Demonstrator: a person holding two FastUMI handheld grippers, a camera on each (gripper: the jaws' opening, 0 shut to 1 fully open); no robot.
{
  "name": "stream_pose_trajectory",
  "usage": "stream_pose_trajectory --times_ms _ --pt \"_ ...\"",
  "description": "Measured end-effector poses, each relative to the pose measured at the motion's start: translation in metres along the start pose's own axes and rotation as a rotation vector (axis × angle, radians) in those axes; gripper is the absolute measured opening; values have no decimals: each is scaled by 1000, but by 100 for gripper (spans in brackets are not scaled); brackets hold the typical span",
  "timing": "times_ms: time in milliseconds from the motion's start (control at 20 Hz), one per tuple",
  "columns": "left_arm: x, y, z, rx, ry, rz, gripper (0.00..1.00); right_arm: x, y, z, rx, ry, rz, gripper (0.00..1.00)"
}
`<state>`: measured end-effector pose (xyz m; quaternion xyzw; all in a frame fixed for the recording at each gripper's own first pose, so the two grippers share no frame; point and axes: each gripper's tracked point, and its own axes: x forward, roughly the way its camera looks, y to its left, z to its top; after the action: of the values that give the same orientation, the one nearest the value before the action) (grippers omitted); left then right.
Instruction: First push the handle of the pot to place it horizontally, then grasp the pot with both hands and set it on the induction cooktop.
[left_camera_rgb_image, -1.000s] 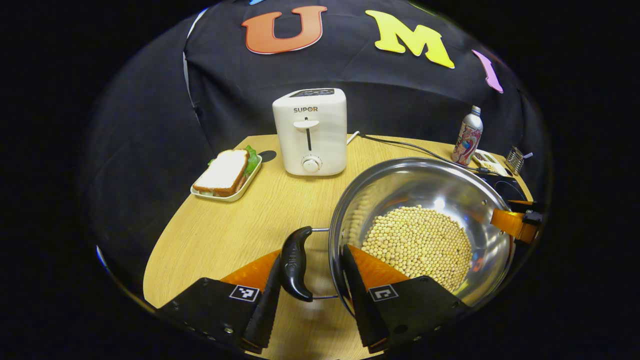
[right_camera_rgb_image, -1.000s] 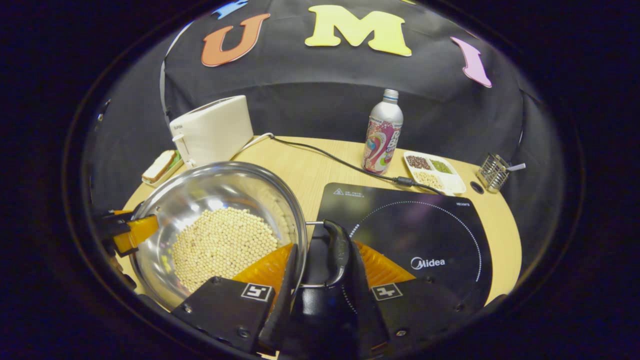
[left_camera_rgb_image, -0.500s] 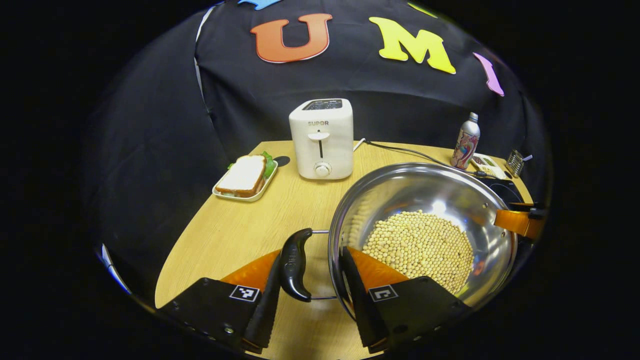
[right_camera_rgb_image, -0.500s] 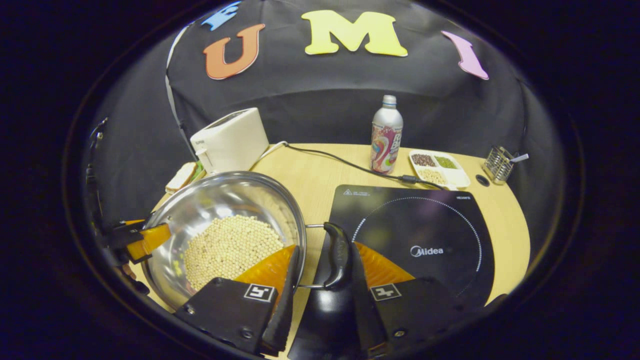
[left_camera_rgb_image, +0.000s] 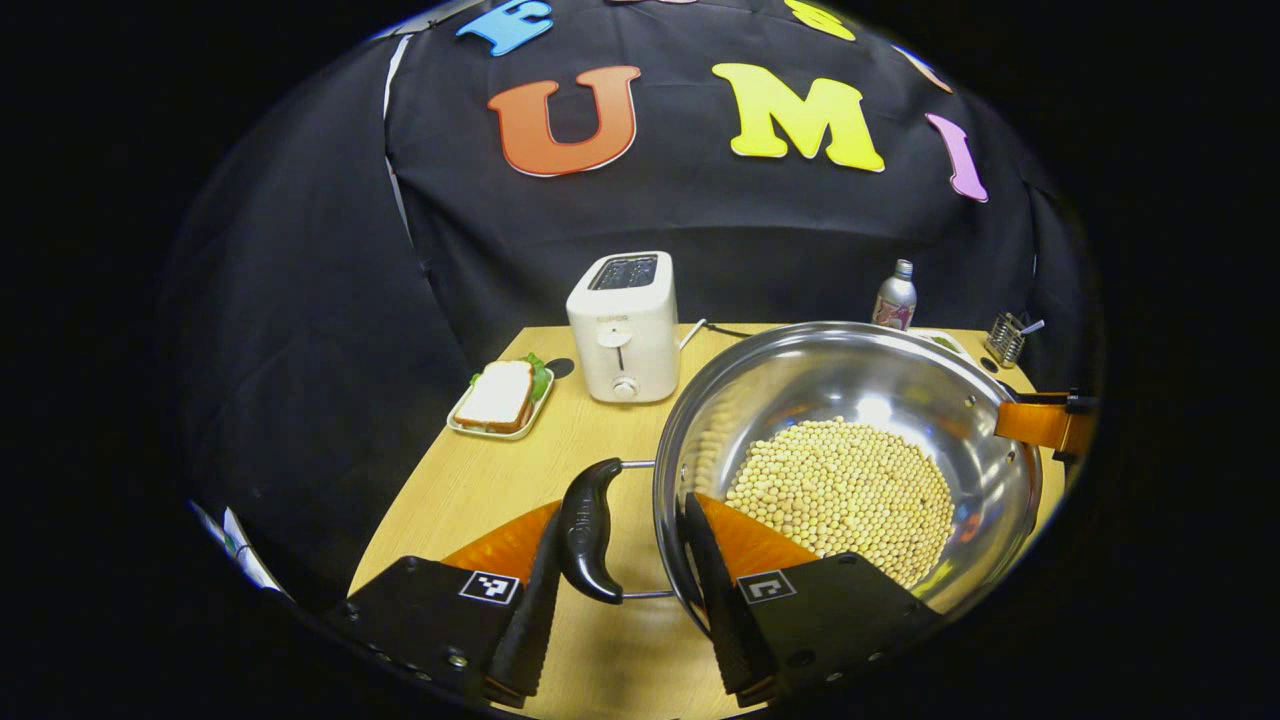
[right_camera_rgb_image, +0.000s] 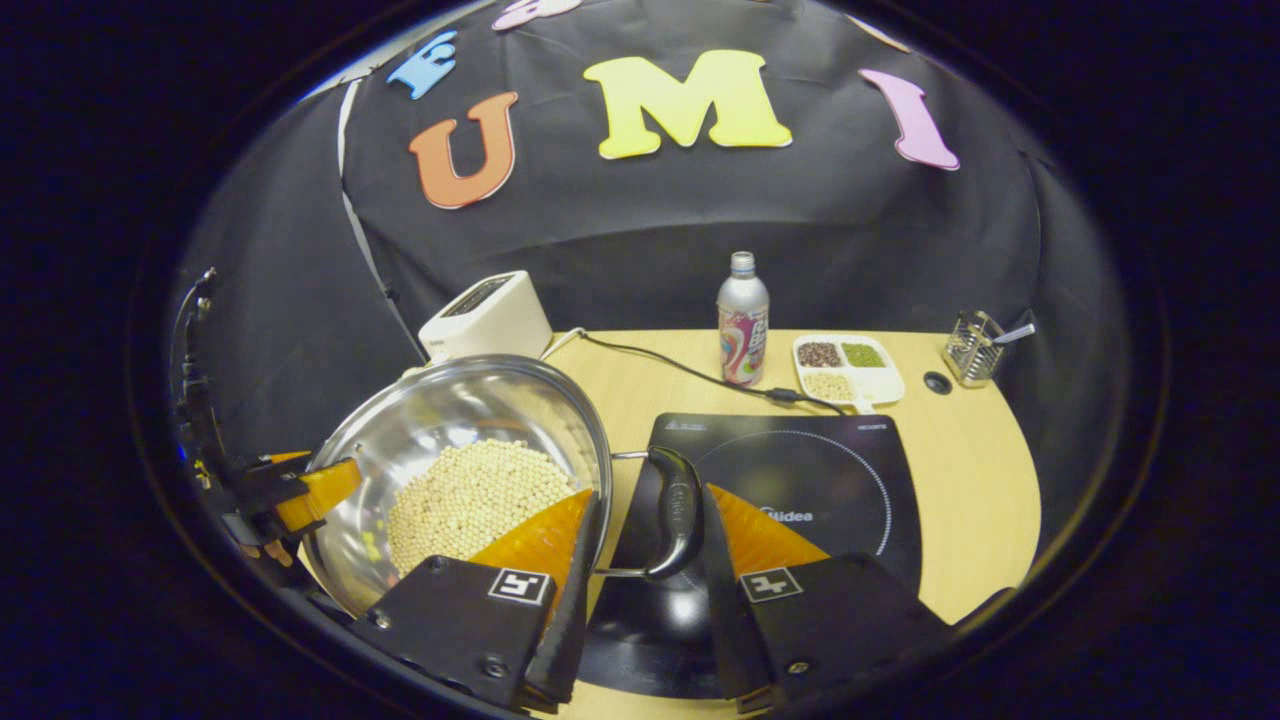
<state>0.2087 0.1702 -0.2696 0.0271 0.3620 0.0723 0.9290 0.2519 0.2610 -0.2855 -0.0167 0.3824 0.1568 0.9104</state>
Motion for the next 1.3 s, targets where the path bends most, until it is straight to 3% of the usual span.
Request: stream_pose_trajectory --times_ms 550,950,1300 --pt "-13 -108 29 44 -37 -72 64 -45 -112 17 43 -44 -53 53" --pt "11 -192 26 65 -14 -128 64 -39 -192 11 70 -33 -100 53" --pt "33 -228 32 68 -14 -144 64 -22 -222 8 91 -63 -125 53"
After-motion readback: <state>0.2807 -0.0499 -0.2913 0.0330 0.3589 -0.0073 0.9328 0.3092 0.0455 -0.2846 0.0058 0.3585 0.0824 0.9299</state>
